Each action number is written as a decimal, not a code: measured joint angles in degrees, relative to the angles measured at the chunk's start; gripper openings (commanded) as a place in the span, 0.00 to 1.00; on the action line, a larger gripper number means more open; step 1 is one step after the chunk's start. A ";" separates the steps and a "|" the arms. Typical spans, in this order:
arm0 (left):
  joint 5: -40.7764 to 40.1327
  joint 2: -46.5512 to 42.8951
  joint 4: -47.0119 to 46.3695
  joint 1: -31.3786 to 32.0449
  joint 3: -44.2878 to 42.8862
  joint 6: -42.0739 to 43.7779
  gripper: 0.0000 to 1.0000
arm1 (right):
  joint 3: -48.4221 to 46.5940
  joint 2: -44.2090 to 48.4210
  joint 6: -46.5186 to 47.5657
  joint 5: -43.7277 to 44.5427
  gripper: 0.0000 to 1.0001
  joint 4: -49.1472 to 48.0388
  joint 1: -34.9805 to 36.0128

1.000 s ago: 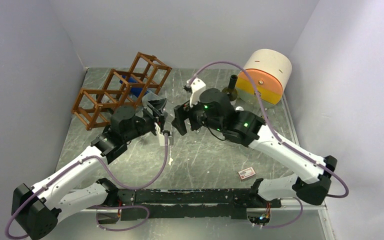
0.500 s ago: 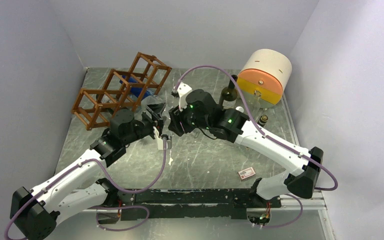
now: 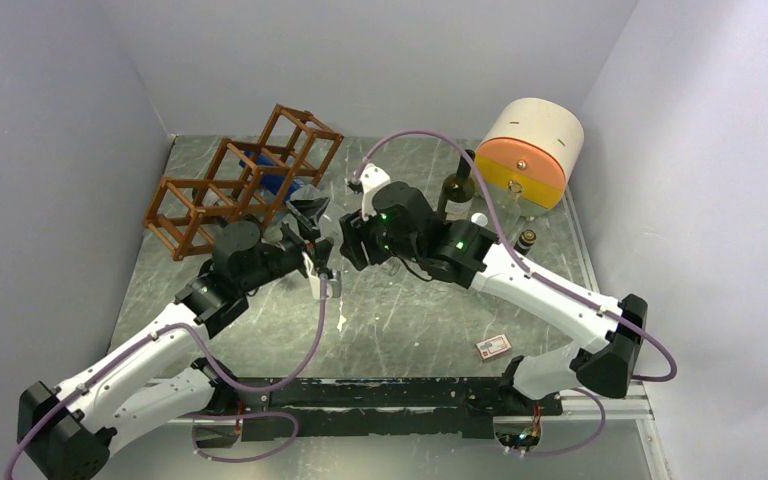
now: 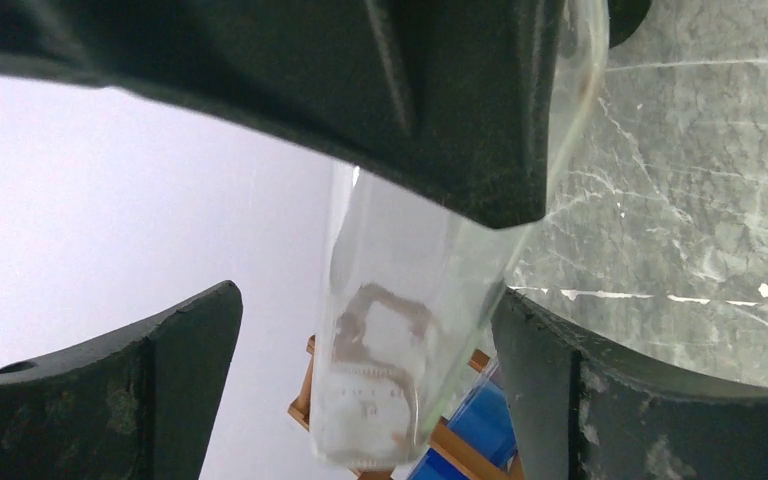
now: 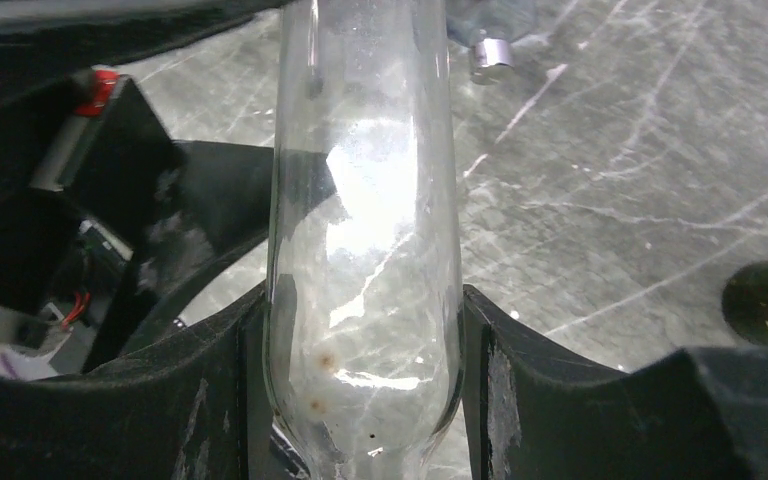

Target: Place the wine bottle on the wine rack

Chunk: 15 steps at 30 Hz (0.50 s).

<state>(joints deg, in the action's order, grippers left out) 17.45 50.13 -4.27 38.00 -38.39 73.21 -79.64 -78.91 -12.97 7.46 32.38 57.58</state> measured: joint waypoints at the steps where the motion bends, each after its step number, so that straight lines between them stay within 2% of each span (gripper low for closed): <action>1: 0.15 -0.11 0.04 0.02 0.00 -0.35 0.97 | 0.37 0.24 -0.24 1.01 0.00 -0.09 -0.04; 4: 0.68 -0.79 0.02 0.04 -0.02 -3.15 0.97 | 1.20 0.81 -1.18 4.26 0.00 -0.35 -0.04; 7: 0.59 -1.86 -0.81 0.04 -0.35 -10.12 0.97 | 1.70 1.31 -2.03 7.17 0.00 -0.85 -0.04; 11: -3.65 -2.16 -4.00 0.04 -3.04 -24.46 0.97 | 2.80 1.55 -2.86 9.16 0.00 -2.16 -0.11; 15: -12.44 -2.43 -7.96 0.04 -6.25 -40.85 0.97 | 5.79 1.53 -3.72 9.90 0.00 -4.17 -0.24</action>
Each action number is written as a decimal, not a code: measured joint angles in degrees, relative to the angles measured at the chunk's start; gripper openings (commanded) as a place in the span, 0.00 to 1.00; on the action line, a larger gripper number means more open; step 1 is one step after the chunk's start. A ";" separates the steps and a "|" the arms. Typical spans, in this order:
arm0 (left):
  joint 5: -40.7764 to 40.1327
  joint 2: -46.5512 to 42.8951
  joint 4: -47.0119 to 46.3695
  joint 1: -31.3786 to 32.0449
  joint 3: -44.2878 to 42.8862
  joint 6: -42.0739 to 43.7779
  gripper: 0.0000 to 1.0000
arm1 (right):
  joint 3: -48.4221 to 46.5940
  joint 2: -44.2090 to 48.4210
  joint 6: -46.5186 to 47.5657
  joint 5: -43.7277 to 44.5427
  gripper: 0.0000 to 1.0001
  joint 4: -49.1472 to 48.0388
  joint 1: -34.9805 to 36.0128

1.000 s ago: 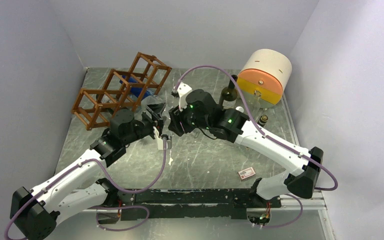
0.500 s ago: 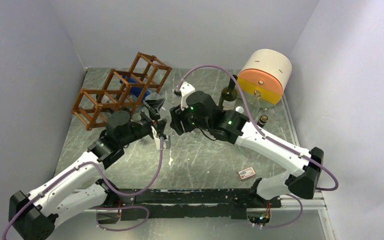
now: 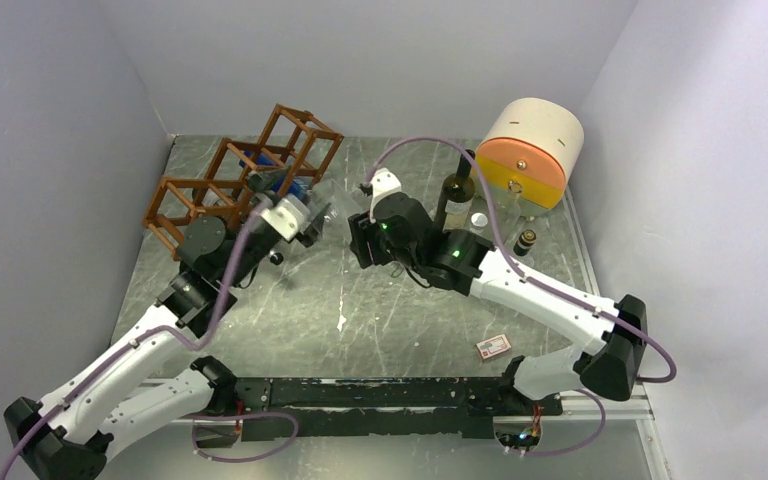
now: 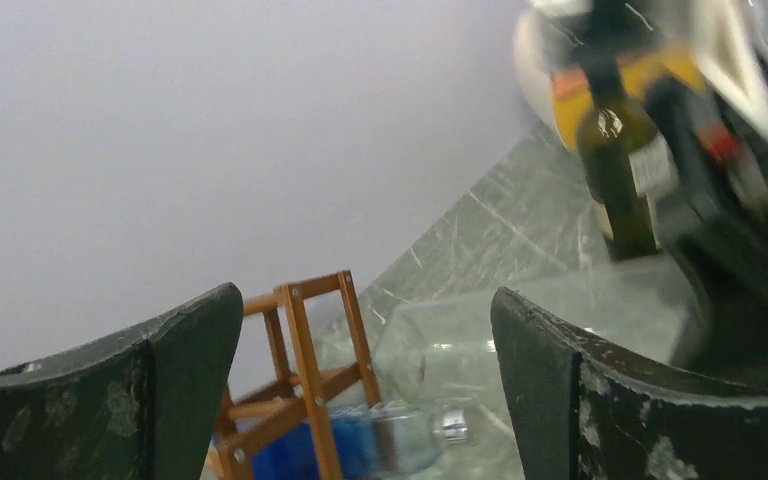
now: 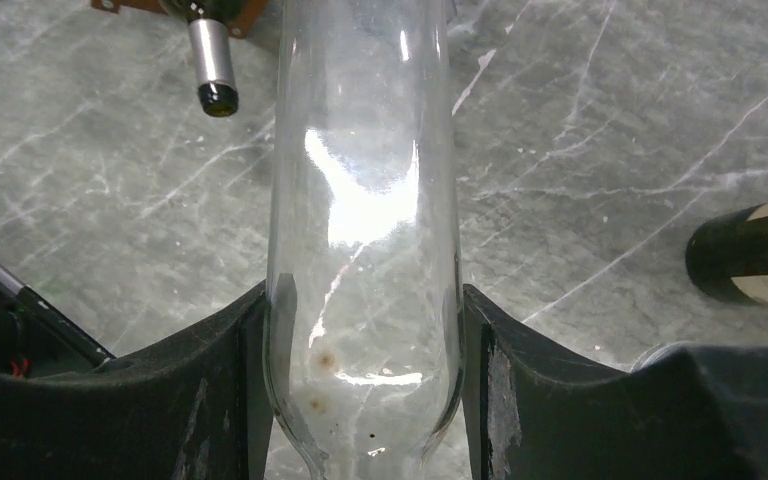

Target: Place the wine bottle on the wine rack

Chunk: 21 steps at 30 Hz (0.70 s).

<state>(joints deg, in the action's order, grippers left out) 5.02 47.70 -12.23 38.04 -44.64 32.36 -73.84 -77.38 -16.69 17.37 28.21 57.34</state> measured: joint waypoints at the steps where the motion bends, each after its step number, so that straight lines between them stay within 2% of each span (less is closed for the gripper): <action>1: -2.62 -0.17 -0.28 0.00 -0.55 -3.80 0.97 | 0.85 0.00 -0.07 -0.02 0.00 -0.50 -0.02; 6: -15.26 -0.42 3.13 0.00 -6.23 -23.74 0.97 | 5.90 -0.33 -0.66 -0.76 0.00 -3.67 -0.70; 12: -16.98 -0.61 9.53 -0.02 -10.88 -39.82 0.97 | 8.85 -2.75 -0.44 -4.46 0.00 -10.58 -1.05; 16: -18.60 -0.50 12.76 -0.02 -11.32 -43.71 0.97 | 8.85 -6.82 -0.61 -6.67 0.00 -15.96 -1.03; 21: -28.11 -1.01 16.09 -0.02 -11.93 -46.18 0.97 | 7.89 -12.94 -1.62 -8.48 0.00 -20.87 -1.03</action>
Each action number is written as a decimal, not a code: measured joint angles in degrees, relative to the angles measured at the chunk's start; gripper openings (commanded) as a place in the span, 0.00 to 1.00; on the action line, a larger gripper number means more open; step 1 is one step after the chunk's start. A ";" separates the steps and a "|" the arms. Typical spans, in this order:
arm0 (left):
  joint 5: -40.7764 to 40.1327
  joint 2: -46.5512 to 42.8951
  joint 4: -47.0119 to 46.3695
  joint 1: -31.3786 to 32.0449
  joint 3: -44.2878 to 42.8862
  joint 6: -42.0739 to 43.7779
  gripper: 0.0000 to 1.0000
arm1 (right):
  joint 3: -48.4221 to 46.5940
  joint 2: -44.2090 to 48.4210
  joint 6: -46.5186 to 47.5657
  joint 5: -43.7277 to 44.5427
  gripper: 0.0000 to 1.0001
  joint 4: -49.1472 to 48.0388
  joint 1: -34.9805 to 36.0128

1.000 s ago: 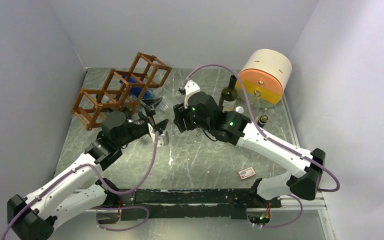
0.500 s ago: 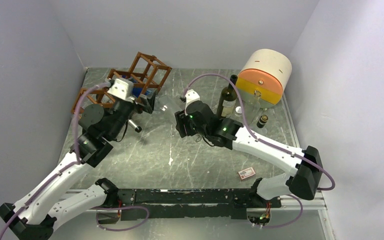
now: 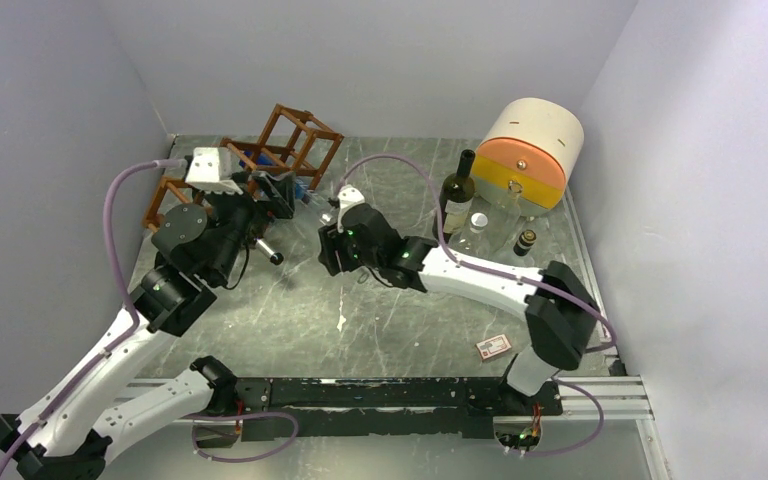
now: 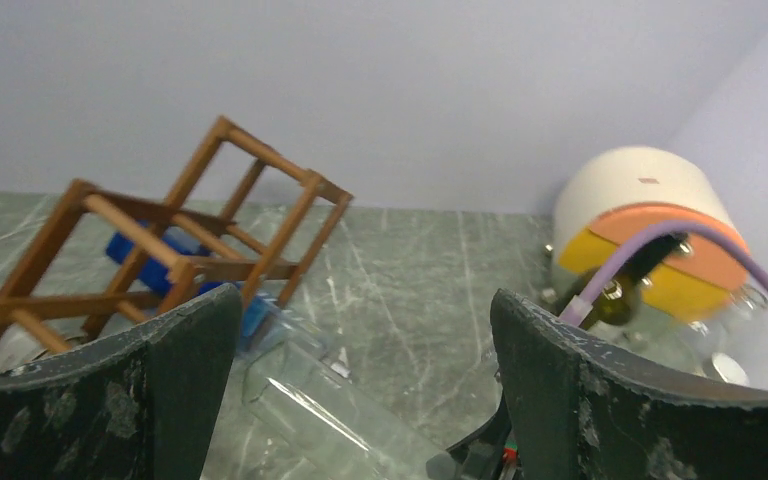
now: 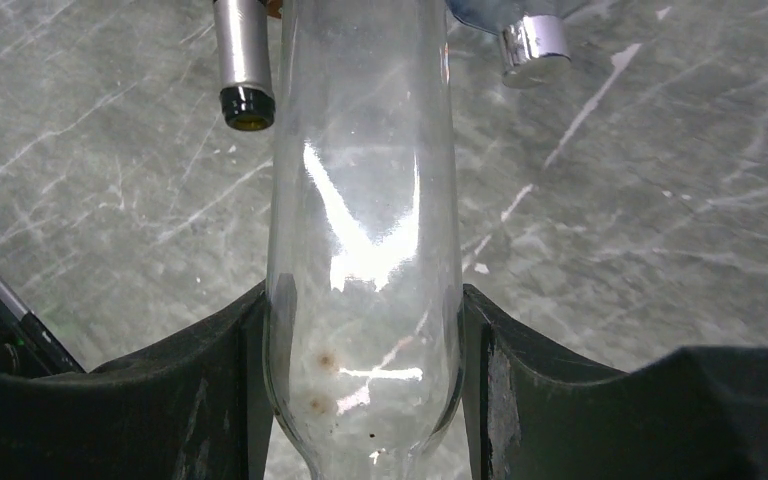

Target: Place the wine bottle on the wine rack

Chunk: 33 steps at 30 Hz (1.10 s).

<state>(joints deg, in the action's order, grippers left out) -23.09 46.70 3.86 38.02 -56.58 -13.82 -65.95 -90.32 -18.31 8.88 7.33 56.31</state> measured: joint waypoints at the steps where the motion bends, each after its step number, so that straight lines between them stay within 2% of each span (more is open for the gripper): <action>1: -2.27 -0.35 0.26 0.00 0.04 -0.35 0.97 | -0.68 -1.53 -0.24 -0.31 0.00 -0.68 0.00; 5: -8.81 -3.48 -0.37 0.00 2.29 -0.61 0.97 | -2.40 -6.03 -1.25 -1.27 0.00 -4.22 0.00; 11: -14.08 -6.10 -0.61 0.00 4.90 -0.61 0.97 | -3.89 -8.59 -2.45 -1.86 0.00 -7.41 -0.02; 21: -16.94 -4.68 -0.57 0.00 5.03 -0.26 0.97 | -9.70 -12.35 -2.51 -4.04 0.00 -9.81 -1.07; 33: -20.20 -3.04 -0.44 -0.04 6.14 0.55 0.97 | -18.10 -22.49 -4.07 -10.14 0.00 -13.94 -4.63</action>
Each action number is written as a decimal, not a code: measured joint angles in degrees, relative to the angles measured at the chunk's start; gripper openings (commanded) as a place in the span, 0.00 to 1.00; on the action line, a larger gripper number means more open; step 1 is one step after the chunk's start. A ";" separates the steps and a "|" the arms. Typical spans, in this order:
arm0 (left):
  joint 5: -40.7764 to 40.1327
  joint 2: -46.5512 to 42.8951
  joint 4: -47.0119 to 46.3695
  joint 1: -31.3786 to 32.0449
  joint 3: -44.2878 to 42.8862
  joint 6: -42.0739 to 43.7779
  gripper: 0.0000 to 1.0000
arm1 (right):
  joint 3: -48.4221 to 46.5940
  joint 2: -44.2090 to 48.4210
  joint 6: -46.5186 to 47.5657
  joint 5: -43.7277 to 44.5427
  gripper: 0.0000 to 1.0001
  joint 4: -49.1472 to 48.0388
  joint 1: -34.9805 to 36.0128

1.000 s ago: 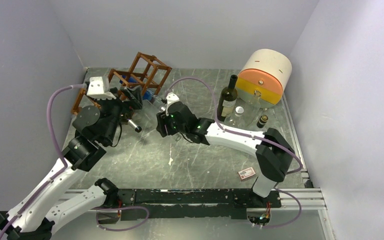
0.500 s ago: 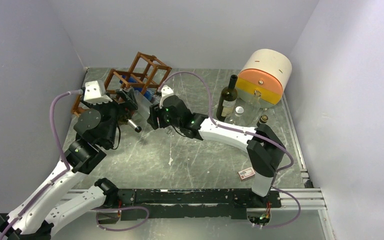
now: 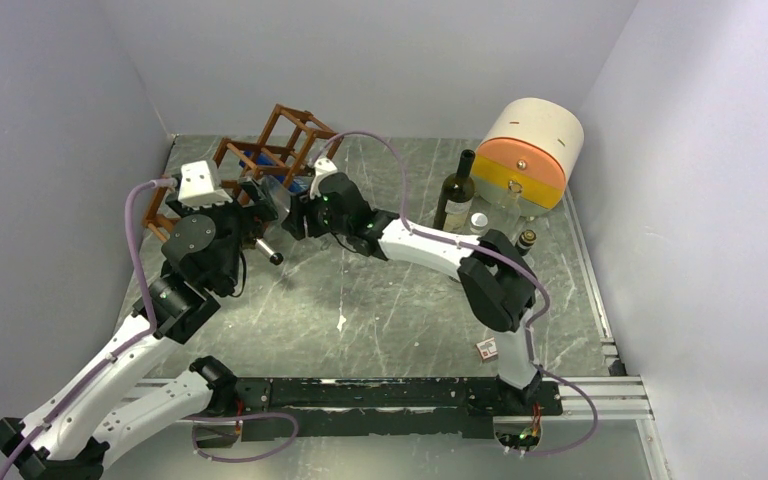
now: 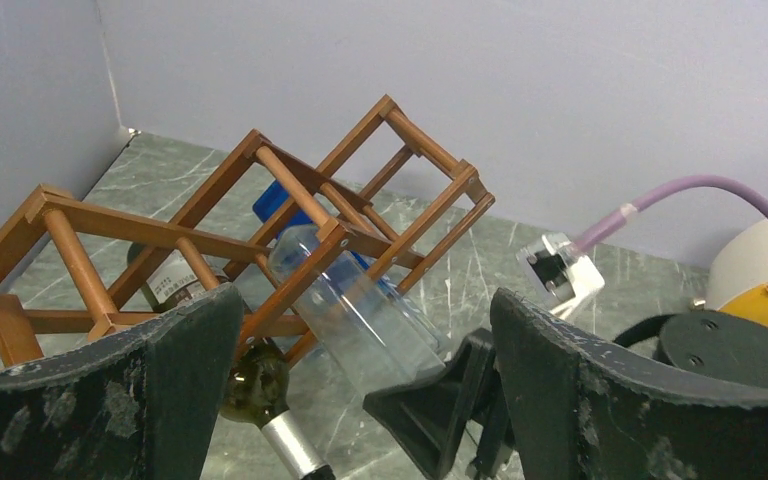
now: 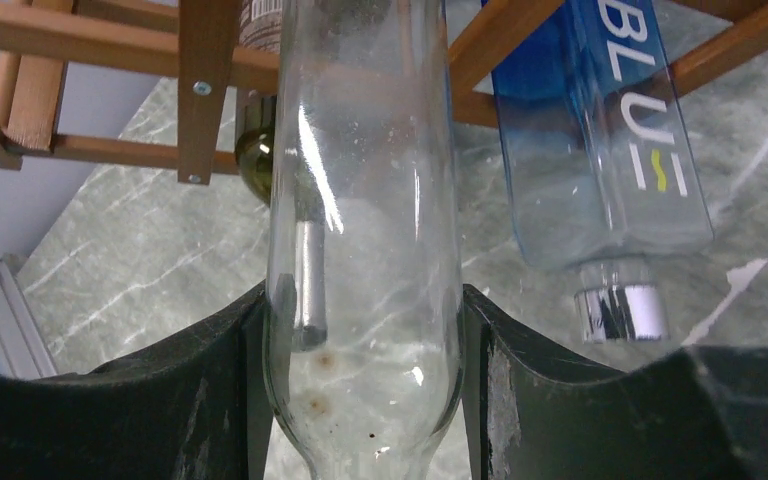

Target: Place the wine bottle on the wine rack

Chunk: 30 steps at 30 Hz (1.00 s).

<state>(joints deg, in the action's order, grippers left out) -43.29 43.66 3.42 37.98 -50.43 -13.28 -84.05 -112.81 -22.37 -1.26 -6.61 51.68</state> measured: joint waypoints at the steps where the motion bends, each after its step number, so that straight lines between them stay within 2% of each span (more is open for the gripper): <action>1: -0.17 0.00 0.02 0.00 0.04 -0.02 0.97 | -0.72 -0.76 -0.17 -0.63 0.00 -0.28 -0.33; 15: -0.42 1.16 0.33 0.00 0.31 0.46 0.97 | -16.72 -14.62 -2.54 -6.86 0.01 -1.38 -2.45; 20: -0.42 1.64 0.39 0.00 0.31 0.50 0.97 | -22.53 -18.34 -2.69 -6.93 0.27 0.46 -2.49; 22: -0.42 1.81 0.44 0.00 0.31 0.50 0.97 | -24.52 -19.61 -2.82 -6.60 0.33 1.44 -2.56; 29: -0.42 2.12 0.52 0.00 0.31 0.90 0.97 | -29.99 -22.97 -3.65 -5.86 0.43 3.85 -2.49; 30: -0.42 2.16 0.55 0.00 0.31 0.94 0.97 | -30.69 -23.26 -3.91 -5.79 0.46 4.44 -2.49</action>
<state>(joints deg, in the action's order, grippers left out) -43.70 45.82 3.97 37.98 -50.13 -12.34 -114.74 -136.07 -26.28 -7.05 -2.17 49.19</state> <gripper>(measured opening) 0.973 0.593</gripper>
